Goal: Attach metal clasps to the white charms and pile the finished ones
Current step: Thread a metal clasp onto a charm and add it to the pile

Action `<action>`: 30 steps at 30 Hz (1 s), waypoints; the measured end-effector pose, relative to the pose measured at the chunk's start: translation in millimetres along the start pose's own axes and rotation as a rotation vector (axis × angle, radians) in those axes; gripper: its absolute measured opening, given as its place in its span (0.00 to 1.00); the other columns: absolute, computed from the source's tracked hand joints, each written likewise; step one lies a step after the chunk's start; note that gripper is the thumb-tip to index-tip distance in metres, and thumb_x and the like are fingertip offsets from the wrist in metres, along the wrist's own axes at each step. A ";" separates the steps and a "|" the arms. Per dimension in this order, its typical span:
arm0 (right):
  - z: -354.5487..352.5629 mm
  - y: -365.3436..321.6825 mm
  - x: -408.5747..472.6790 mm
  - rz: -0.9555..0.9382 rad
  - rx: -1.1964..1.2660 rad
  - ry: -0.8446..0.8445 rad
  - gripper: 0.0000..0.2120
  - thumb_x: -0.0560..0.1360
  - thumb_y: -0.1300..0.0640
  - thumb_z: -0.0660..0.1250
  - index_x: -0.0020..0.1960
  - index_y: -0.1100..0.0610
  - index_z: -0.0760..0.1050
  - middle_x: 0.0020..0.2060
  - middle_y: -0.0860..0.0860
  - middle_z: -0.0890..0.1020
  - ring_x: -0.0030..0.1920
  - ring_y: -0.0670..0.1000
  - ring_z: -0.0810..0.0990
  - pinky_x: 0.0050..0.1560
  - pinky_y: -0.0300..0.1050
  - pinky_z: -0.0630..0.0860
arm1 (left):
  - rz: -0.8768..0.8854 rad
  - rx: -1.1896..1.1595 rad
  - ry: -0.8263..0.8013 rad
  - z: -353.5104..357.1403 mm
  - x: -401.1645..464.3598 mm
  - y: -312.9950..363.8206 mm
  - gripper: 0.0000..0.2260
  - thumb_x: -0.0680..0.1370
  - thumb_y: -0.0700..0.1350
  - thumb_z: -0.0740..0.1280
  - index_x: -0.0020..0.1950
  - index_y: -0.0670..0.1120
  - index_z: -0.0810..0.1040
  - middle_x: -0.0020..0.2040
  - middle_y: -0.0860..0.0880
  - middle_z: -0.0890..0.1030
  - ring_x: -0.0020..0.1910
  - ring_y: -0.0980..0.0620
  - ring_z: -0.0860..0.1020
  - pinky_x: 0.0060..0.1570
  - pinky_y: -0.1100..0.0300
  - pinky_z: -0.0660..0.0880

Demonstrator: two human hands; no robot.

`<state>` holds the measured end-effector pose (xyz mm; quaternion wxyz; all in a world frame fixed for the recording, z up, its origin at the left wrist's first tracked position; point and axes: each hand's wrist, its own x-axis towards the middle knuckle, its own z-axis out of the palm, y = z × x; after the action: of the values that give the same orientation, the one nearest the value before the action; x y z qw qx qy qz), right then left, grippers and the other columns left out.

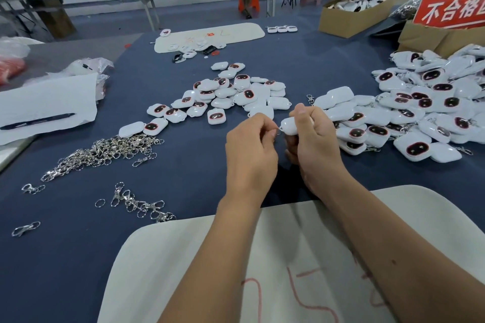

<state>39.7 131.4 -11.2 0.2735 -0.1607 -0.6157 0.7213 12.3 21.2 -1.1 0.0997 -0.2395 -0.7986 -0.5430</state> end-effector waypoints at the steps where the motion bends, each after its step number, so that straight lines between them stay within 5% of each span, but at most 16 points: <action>1: -0.5 1.2 -0.1 -0.035 -0.065 0.014 0.12 0.87 0.48 0.59 0.48 0.55 0.69 0.28 0.46 0.71 0.26 0.46 0.67 0.29 0.42 0.67 | 0.066 0.099 -0.017 -0.7 0.1 -0.4 0.07 0.78 0.34 0.65 0.43 0.44 0.79 0.39 0.51 0.80 0.40 0.49 0.77 0.42 0.53 0.74; 6: -3.1 5.6 -2.8 -0.271 -0.430 0.054 0.10 0.86 0.49 0.60 0.50 0.56 0.71 0.34 0.50 0.76 0.36 0.50 0.73 0.41 0.55 0.74 | 0.161 0.375 -0.072 -1.6 -2.3 0.3 0.07 0.76 0.34 0.62 0.43 0.43 0.78 0.39 0.48 0.79 0.41 0.45 0.74 0.43 0.46 0.72; 12: -1.6 -0.1 -0.7 -0.049 0.027 0.014 0.10 0.86 0.52 0.57 0.48 0.53 0.71 0.27 0.47 0.72 0.25 0.45 0.67 0.25 0.38 0.66 | -0.298 -0.452 -0.035 0.9 0.6 1.3 0.05 0.78 0.35 0.72 0.44 0.45 0.83 0.39 0.48 0.85 0.38 0.55 0.81 0.44 0.62 0.80; 15: -1.6 -0.3 -0.8 -0.038 0.077 -0.012 0.10 0.87 0.52 0.56 0.50 0.55 0.71 0.27 0.48 0.72 0.25 0.46 0.67 0.24 0.37 0.65 | -0.374 -0.619 -0.006 4.6 1.3 2.3 0.06 0.77 0.34 0.73 0.44 0.44 0.83 0.37 0.47 0.85 0.36 0.53 0.81 0.41 0.63 0.79; 24: -1.6 -3.1 -1.5 0.019 0.141 -0.001 0.13 0.88 0.50 0.57 0.48 0.54 0.71 0.28 0.49 0.71 0.27 0.46 0.67 0.26 0.38 0.66 | -0.372 -0.610 0.022 10.0 1.0 3.5 0.08 0.78 0.34 0.71 0.46 0.47 0.83 0.40 0.49 0.86 0.40 0.56 0.82 0.44 0.64 0.78; 27: -1.4 -1.2 -1.1 0.030 0.121 0.005 0.12 0.87 0.49 0.57 0.48 0.52 0.71 0.28 0.47 0.71 0.27 0.45 0.66 0.26 0.38 0.67 | -0.170 -0.331 0.056 4.6 0.8 0.2 0.08 0.78 0.34 0.71 0.45 0.47 0.83 0.39 0.54 0.85 0.38 0.60 0.81 0.41 0.67 0.76; 30: -3.2 0.4 0.0 -0.013 0.058 0.048 0.11 0.87 0.51 0.57 0.48 0.53 0.71 0.27 0.46 0.70 0.25 0.46 0.65 0.25 0.37 0.65 | 0.102 -0.021 -0.023 1.2 -0.9 0.2 0.07 0.78 0.34 0.67 0.45 0.43 0.82 0.40 0.50 0.82 0.42 0.50 0.79 0.43 0.51 0.77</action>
<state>41.4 134.0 -12.2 0.2973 -0.1660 -0.5888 0.7330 13.3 22.1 -1.8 0.1155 -0.2873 -0.7808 -0.5427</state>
